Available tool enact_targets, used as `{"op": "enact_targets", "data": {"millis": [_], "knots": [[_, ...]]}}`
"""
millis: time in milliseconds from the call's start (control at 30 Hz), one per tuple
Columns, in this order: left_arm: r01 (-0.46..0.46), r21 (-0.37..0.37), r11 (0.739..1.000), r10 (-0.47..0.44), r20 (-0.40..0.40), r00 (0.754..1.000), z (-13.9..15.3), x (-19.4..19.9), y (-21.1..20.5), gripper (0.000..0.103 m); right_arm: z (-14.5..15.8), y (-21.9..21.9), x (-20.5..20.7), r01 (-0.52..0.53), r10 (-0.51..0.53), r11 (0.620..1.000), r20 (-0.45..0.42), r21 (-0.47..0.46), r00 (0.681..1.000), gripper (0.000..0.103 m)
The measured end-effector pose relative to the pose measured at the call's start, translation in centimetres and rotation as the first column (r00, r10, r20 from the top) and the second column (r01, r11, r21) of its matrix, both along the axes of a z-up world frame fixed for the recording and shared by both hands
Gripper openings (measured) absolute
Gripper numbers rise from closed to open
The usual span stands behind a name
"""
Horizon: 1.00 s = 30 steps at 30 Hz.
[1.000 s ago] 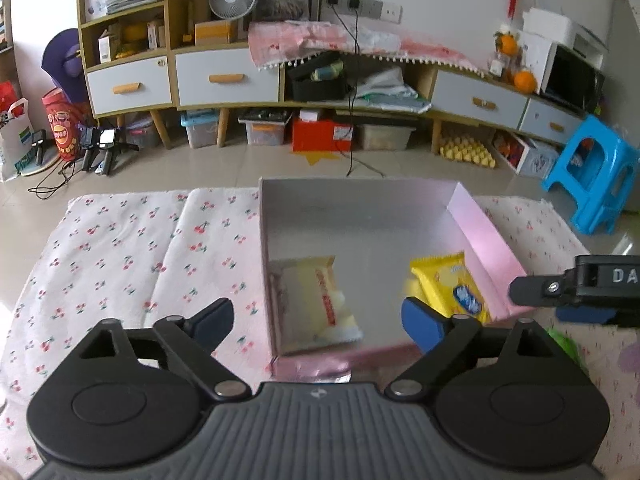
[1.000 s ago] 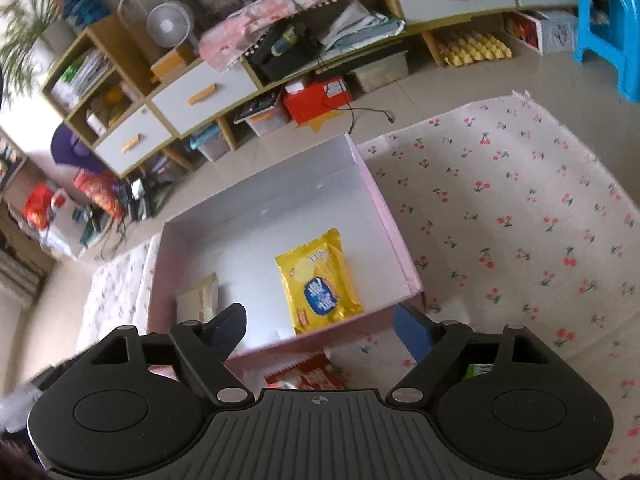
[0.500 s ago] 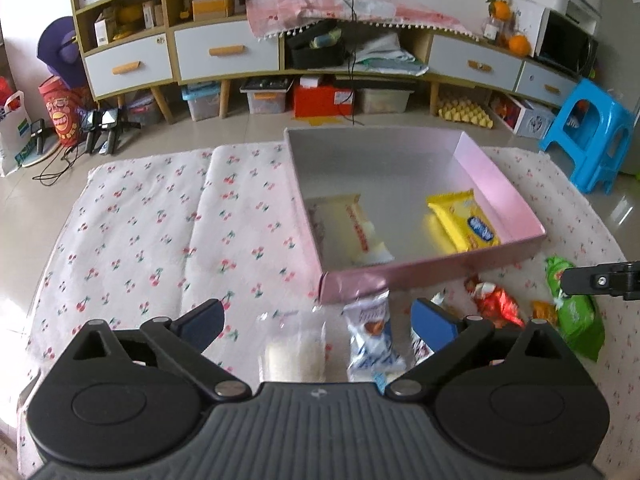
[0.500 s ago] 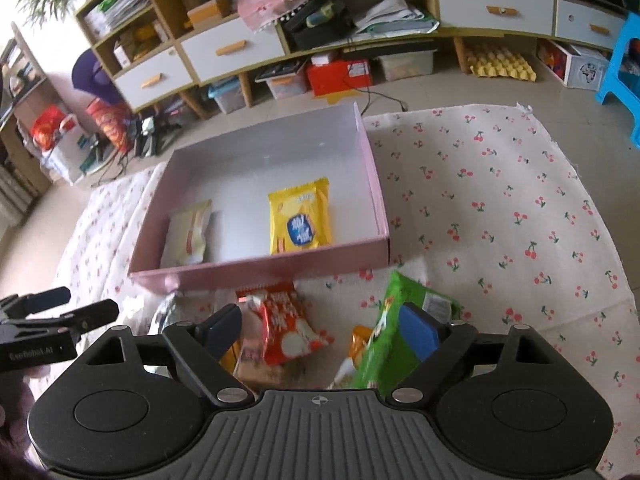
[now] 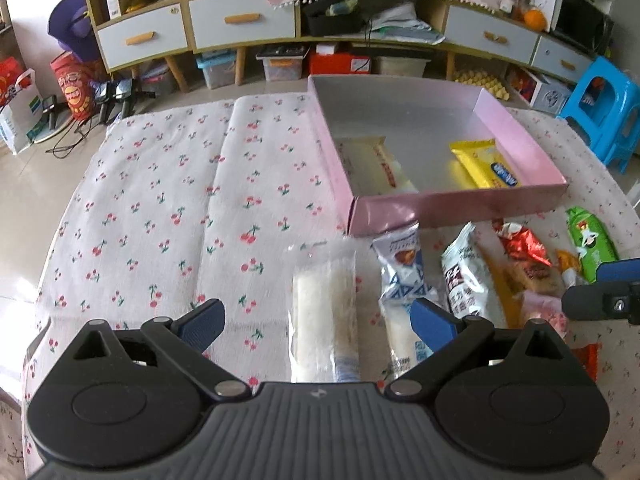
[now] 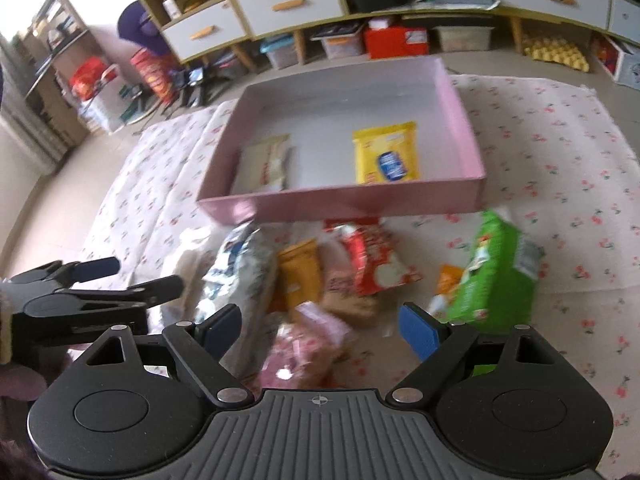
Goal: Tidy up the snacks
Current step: 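Move both open tools back over the snack pile, then grasp the long silver packet with the right tool while the left tool grasps the clear bread packet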
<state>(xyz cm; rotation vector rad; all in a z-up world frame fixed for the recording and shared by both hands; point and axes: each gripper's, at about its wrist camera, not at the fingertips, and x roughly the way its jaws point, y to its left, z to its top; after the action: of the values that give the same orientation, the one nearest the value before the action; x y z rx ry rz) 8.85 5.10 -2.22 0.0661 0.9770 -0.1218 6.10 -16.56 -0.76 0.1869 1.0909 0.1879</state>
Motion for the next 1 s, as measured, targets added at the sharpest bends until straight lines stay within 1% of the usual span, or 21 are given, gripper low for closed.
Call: {"op": "enact_targets", "data": {"millis": [133,267,433,533,567,600,667,800,867,967,1000], "knots": [[-0.026,-0.024,0.999,0.026,-0.031,0.999,-0.5,-0.2,0.4,0.097,-0.3,1.4,0.2,-0.018,0.018,1.000,-0.015,0.005,1.000,0.088],[-0.049,-0.035,0.998,0.047,-0.074,0.996,-1.3,-0.4,0.7,0.093,-0.6,2.5,0.6,-0.028,0.028,0.999,-0.026,0.022,0.999,0.088],[-0.079,-0.034,0.996,0.075,-0.093,0.993,-1.8,-0.5,1.3,0.083,-1.0,4.1,0.9,-0.049,0.051,0.997,-0.033,0.052,0.998,0.088],[-0.082,-0.039,0.996,0.078,-0.098,0.992,-1.7,-0.5,1.3,0.078,-1.2,5.0,0.9,-0.073,0.075,0.996,-0.021,0.055,0.997,0.088],[-0.079,-0.039,0.996,0.075,-0.096,0.993,-1.7,-0.5,1.3,0.075,-1.2,5.3,0.9,-0.080,0.081,0.995,-0.015,0.053,0.997,0.087],[-0.078,-0.036,0.996,0.074,-0.094,0.993,-1.7,-0.5,1.3,0.072,-1.2,5.5,0.9,-0.085,0.086,0.995,-0.012,0.049,0.996,0.086],[-0.073,-0.032,0.997,0.070,-0.094,0.993,-1.7,-0.4,1.2,0.069,-1.2,5.9,0.9,-0.093,0.093,0.995,-0.006,0.036,0.996,0.084],[-0.060,-0.028,0.998,0.057,-0.096,0.994,-1.9,-0.4,1.1,0.062,-1.3,6.4,0.9,-0.107,0.107,0.994,0.000,0.037,0.994,0.074],[-0.052,-0.024,0.998,0.050,-0.098,0.994,-1.9,-0.4,1.0,0.061,-1.4,6.7,0.9,-0.123,0.123,0.992,0.003,0.034,0.992,0.068],[-0.046,-0.022,0.999,0.043,-0.104,0.994,-2.1,-0.3,0.9,0.059,-1.7,7.0,1.0,-0.132,0.132,0.991,-0.010,0.037,0.991,0.061],[-0.043,-0.019,0.999,0.041,-0.105,0.994,-2.1,-0.4,0.8,0.058,-1.8,7.1,1.0,-0.133,0.134,0.990,-0.014,0.037,0.991,0.061]]}}
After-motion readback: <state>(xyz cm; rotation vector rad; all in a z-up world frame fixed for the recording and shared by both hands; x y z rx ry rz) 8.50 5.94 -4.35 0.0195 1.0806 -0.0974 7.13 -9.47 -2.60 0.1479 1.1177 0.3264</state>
